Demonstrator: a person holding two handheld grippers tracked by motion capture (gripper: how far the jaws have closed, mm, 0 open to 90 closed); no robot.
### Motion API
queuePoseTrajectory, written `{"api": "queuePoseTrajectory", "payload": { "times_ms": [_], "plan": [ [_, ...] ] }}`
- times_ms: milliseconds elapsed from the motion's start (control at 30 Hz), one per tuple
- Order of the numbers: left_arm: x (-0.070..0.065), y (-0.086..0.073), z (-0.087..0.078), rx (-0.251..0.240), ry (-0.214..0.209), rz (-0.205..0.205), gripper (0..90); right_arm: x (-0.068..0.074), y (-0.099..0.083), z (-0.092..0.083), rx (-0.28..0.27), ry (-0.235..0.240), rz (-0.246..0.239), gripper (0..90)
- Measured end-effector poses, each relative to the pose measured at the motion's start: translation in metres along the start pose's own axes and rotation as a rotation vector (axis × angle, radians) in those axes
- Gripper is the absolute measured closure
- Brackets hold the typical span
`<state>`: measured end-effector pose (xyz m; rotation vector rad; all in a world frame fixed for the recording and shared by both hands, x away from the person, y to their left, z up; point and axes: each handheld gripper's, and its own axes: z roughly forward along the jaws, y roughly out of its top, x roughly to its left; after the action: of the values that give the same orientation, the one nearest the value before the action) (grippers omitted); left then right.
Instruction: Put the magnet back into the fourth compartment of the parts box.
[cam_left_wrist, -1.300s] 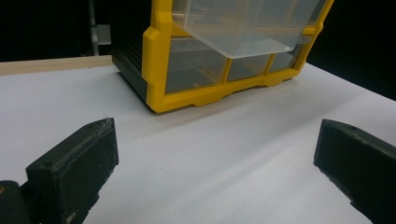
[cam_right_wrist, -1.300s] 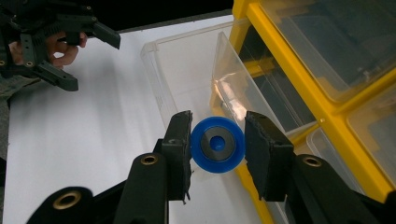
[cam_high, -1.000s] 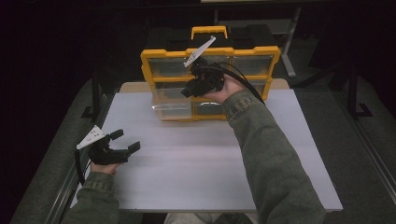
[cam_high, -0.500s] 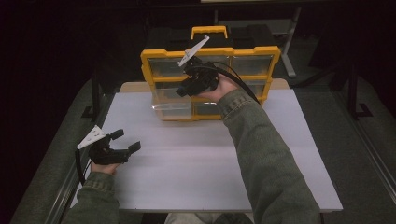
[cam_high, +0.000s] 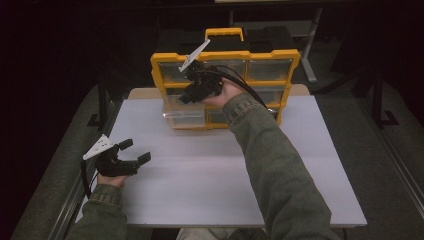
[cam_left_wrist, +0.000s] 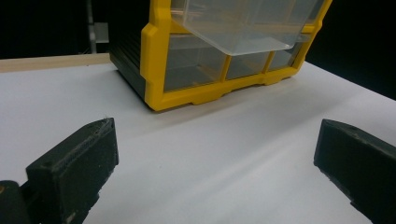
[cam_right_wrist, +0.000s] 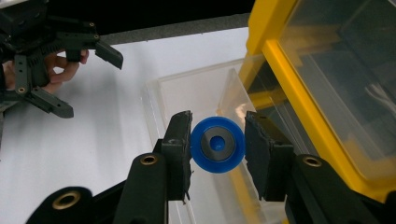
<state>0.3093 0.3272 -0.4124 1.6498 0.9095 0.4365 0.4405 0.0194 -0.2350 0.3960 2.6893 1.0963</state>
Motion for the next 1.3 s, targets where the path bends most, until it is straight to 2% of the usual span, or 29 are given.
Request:
{"api": "queuePoseTrajectory", "payload": {
  "times_ms": [167,267,300,400,600,667,733,833,933,1133,1300],
  "plan": [
    [0.000,0.000,0.000,-0.005,-0.001,-0.003,0.0,0.001,0.006,0.006,0.001,0.009,-0.009,60.7],
    [0.001,0.000,0.000,-0.008,-0.003,-0.006,0.0,0.000,0.008,0.007,-0.013,0.014,0.002,60.1],
    [0.001,0.000,0.001,-0.007,-0.004,-0.007,0.0,0.000,0.009,0.007,-0.013,0.012,0.010,57.6],
    [0.000,0.001,0.002,-0.006,-0.010,-0.005,0.0,0.000,0.009,0.007,-0.020,-0.032,0.025,39.2],
    [-0.001,0.001,0.003,-0.003,-0.013,0.001,0.0,-0.003,0.006,0.003,-0.002,-0.025,0.079,18.8],
    [-0.002,0.001,0.001,-0.003,-0.013,0.003,0.0,-0.003,0.004,0.002,0.005,-0.037,0.085,12.5],
    [-0.002,0.000,0.000,-0.001,-0.012,0.004,0.0,-0.004,0.002,0.001,0.004,-0.030,0.094,10.2],
    [-0.002,0.000,0.000,0.004,-0.009,0.004,0.0,-0.003,-0.001,0.001,0.028,-0.041,0.098,0.6],
    [-0.002,0.000,-0.001,0.003,-0.006,0.001,0.0,-0.004,-0.005,0.001,0.040,-0.051,0.095,0.0],
    [-0.002,-0.001,-0.003,0.002,-0.003,0.004,0.0,-0.006,-0.016,-0.005,0.002,-0.072,0.124,0.0],
    [-0.001,-0.001,-0.003,0.002,-0.004,0.003,0.0,-0.004,-0.022,-0.012,-0.016,-0.074,0.122,0.0]
  ]
}}
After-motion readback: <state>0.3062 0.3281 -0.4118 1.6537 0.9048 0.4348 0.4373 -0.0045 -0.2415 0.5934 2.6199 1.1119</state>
